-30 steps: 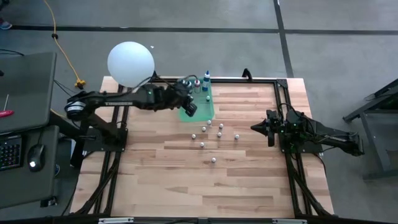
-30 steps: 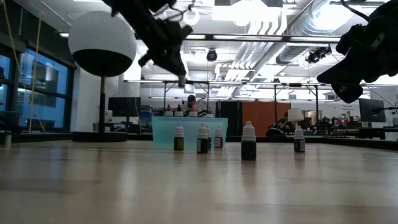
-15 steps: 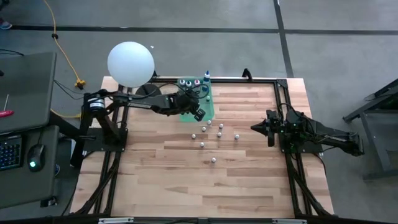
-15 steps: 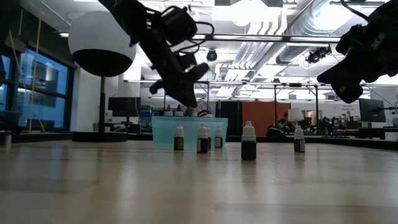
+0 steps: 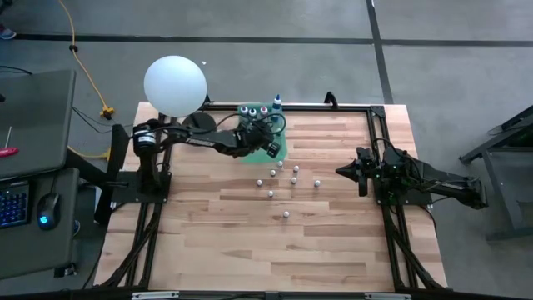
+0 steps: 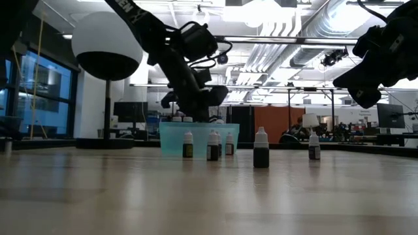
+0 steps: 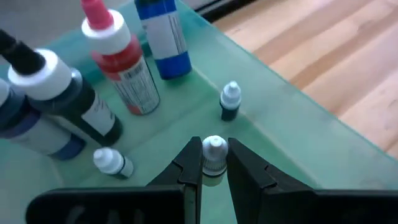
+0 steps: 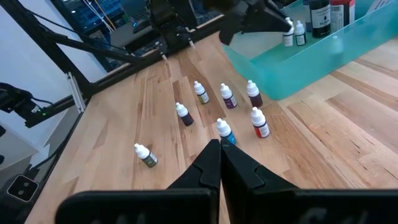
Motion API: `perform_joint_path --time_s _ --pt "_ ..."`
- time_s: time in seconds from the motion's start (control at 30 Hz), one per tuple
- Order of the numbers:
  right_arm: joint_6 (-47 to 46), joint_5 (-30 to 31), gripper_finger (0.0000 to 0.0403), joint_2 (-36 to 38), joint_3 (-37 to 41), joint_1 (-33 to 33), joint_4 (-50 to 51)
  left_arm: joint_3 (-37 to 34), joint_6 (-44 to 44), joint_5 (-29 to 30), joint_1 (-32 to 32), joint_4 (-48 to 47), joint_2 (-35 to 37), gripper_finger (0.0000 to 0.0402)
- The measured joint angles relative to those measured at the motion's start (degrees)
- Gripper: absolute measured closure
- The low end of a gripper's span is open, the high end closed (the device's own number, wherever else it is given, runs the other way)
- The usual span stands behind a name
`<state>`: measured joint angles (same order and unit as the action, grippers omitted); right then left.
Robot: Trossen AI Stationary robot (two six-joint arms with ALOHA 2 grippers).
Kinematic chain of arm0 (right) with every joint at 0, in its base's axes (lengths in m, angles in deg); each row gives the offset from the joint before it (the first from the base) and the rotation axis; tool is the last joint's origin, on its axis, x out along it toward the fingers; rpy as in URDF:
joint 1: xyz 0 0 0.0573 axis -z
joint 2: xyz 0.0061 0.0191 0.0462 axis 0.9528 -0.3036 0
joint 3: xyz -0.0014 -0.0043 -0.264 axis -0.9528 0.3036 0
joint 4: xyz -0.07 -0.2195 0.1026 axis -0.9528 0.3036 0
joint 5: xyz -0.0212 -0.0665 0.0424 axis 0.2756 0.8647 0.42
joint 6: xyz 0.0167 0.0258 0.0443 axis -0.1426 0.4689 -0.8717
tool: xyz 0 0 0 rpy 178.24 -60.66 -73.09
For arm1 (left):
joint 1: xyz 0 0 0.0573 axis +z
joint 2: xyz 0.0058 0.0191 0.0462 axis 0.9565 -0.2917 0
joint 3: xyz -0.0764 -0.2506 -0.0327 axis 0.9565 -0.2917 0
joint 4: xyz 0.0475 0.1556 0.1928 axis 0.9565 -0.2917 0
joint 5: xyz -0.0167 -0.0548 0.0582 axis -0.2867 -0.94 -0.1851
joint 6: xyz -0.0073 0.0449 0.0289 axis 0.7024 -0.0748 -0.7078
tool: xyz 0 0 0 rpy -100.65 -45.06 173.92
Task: Pick & Place food coloring
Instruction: Put the small green food coloring bottle into the blue bin
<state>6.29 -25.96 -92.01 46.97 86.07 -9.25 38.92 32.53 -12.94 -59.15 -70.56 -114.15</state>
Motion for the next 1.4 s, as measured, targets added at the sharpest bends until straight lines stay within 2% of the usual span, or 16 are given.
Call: perform_joint_path --time_s 0.3,0.63,0.97,1.4 --pt "0.00 0.00 0.0402 0.00 0.00 0.01 0.00 5.23 3.85 3.47 0.00 -0.60 -4.95 0.0358" --pt "-0.01 0.00 0.0402 0.00 0.00 -0.01 0.00 5.63 10.67 7.35 0.68 -1.71 -6.73 0.0358" --pt "-0.01 0.00 0.0402 0.00 0.00 0.01 0.02 5.61 11.52 4.29 4.22 -1.57 -6.74 0.0357" --pt "0.00 0.00 0.0402 0.02 0.00 0.01 0.02 5.63 11.46 3.61 4.09 -1.29 -9.75 0.0357"
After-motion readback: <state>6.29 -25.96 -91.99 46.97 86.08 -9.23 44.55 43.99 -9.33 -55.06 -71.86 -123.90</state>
